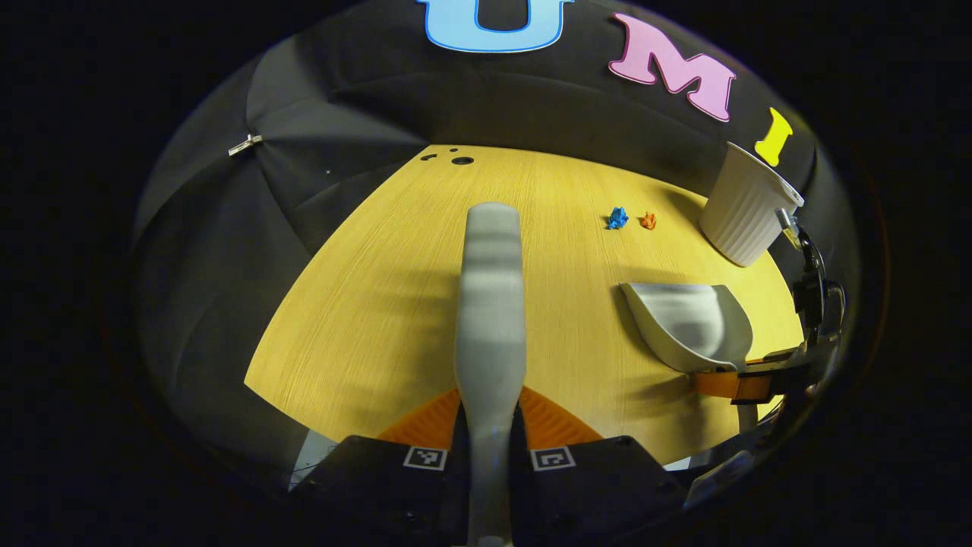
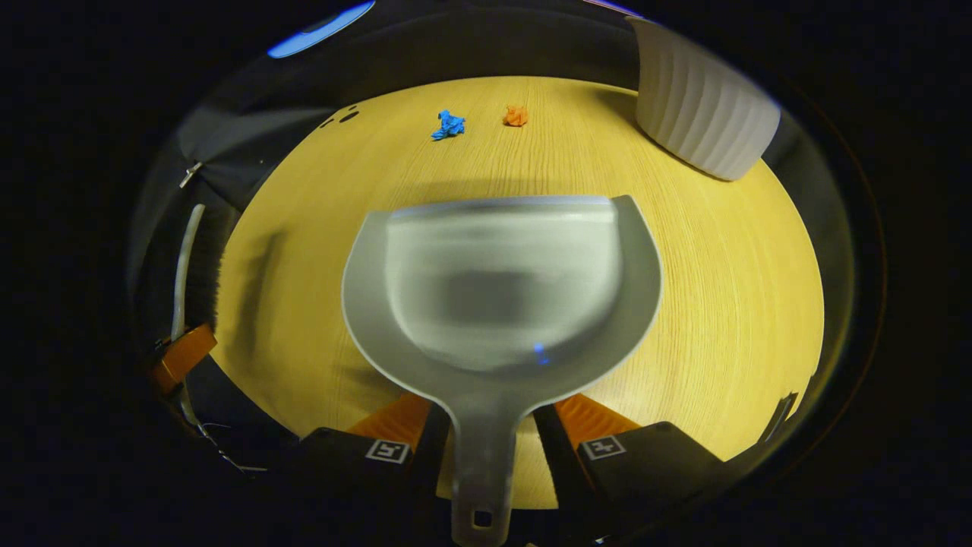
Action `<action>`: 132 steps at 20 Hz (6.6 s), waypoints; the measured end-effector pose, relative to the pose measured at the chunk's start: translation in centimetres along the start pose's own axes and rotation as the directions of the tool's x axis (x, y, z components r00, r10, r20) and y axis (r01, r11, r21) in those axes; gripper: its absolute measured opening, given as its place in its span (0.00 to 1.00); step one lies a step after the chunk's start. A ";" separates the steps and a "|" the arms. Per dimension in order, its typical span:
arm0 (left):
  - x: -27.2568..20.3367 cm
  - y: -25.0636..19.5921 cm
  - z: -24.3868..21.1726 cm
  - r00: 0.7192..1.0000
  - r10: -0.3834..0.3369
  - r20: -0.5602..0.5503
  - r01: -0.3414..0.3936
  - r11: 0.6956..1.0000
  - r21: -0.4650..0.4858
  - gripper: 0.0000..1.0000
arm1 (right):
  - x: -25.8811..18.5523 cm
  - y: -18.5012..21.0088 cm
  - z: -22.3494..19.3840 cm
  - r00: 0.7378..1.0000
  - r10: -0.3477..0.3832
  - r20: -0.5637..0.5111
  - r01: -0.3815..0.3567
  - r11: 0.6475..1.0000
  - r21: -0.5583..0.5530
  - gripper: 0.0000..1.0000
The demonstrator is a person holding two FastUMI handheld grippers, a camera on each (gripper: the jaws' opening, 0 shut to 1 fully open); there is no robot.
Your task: Pick up the small broom and dustpan from the desktop, sweep the trash into the dustpan with the broom, and then empty the trash into the garbage bin.
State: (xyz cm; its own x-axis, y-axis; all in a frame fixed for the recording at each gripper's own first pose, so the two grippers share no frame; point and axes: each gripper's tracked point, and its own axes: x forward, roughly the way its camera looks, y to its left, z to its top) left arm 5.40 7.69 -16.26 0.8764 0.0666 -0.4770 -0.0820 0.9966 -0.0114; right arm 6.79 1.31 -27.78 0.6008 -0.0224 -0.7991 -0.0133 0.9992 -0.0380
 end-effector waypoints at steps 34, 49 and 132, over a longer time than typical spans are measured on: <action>24.8 -19.8 21.9 0.950 -0.156 -0.271 0.312 0.552 0.773 0.27 | -1.8 -11.0 0.3 0.989 0.133 -0.064 -0.143 0.970 -0.195 0.34; 12.8 -27.0 6.2 0.781 -0.253 -0.571 0.624 0.345 0.701 0.27 | -1.3 -10.6 0.5 0.991 0.129 -0.026 -0.132 0.975 -0.181 0.34; 3.7 -6.4 -8.2 0.943 -0.227 -0.243 0.236 0.972 0.009 0.27 | 2.4 -26.5 19.8 0.554 -0.522 0.648 0.797 0.110 -0.593 0.34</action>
State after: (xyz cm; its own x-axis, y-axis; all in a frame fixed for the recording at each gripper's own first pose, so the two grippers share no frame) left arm 5.25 1.17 -25.14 0.7294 -0.1753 -0.6612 0.1320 0.9845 -0.1154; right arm 24.41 -24.57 -16.77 0.8579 -0.5128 -0.0341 0.0033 0.0718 -0.9974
